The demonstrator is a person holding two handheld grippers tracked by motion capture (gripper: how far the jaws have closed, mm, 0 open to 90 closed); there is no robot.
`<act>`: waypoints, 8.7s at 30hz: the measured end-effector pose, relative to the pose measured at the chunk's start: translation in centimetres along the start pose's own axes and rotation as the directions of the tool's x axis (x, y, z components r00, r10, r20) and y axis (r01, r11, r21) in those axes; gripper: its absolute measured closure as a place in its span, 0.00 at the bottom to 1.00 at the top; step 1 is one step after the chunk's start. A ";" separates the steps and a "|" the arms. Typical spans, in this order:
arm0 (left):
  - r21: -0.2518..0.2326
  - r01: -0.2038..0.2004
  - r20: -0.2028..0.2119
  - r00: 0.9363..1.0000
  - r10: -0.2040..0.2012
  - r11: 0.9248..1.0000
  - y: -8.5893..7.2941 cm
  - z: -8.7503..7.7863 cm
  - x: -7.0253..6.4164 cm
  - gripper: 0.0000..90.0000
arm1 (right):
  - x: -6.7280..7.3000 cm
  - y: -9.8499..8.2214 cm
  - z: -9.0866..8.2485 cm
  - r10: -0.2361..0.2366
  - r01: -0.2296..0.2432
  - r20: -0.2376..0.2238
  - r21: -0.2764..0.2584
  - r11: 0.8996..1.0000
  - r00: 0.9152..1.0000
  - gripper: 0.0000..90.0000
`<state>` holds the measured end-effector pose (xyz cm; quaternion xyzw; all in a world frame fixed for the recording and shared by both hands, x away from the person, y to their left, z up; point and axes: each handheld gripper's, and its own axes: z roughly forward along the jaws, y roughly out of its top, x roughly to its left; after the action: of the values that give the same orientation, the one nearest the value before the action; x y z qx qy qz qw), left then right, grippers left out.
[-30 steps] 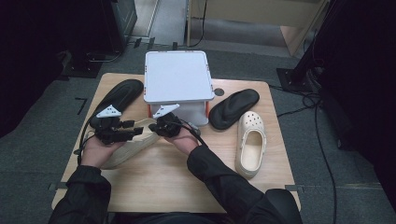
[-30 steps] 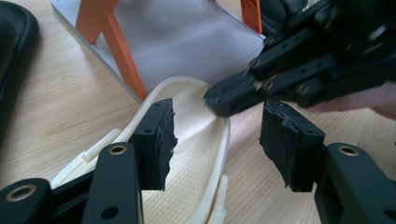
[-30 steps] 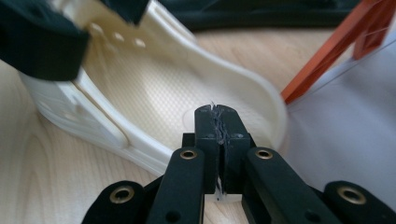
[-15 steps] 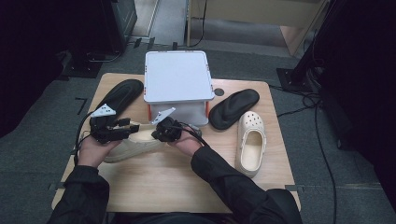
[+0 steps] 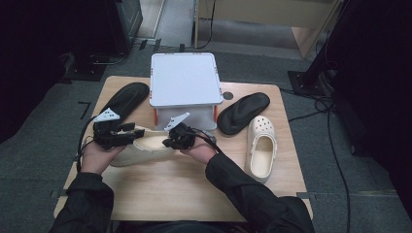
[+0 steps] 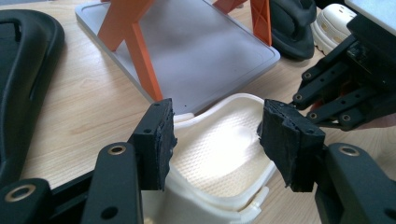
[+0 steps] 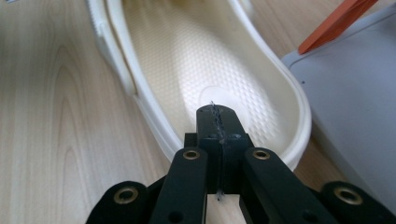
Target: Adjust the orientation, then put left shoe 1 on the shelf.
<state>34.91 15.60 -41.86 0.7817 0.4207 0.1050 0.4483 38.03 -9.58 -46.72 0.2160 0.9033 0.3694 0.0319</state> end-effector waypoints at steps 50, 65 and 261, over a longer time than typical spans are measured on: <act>0.055 0.024 -0.047 0.999 -0.022 0.998 -1.9 1.1 1.9 0.62 | 4.6 -7.7 -6.0 0.024 -0.022 -0.108 0.021 1.000 0.994 1.00; 0.107 0.062 -0.044 0.997 -0.058 0.992 -3.4 1.8 3.4 0.72 | 2.1 -8.1 -8.6 0.071 -0.060 0.055 -0.183 0.981 0.996 0.97; -0.056 -0.088 0.169 0.981 0.096 0.995 9.7 4.3 1.6 0.93 | 4.2 -8.2 -4.9 0.143 -0.117 0.137 -0.182 0.976 0.980 0.99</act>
<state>43.65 11.79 -37.00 0.7954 0.3411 0.0680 0.4964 30.13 -16.20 -48.34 0.2982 0.8468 0.4303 0.0940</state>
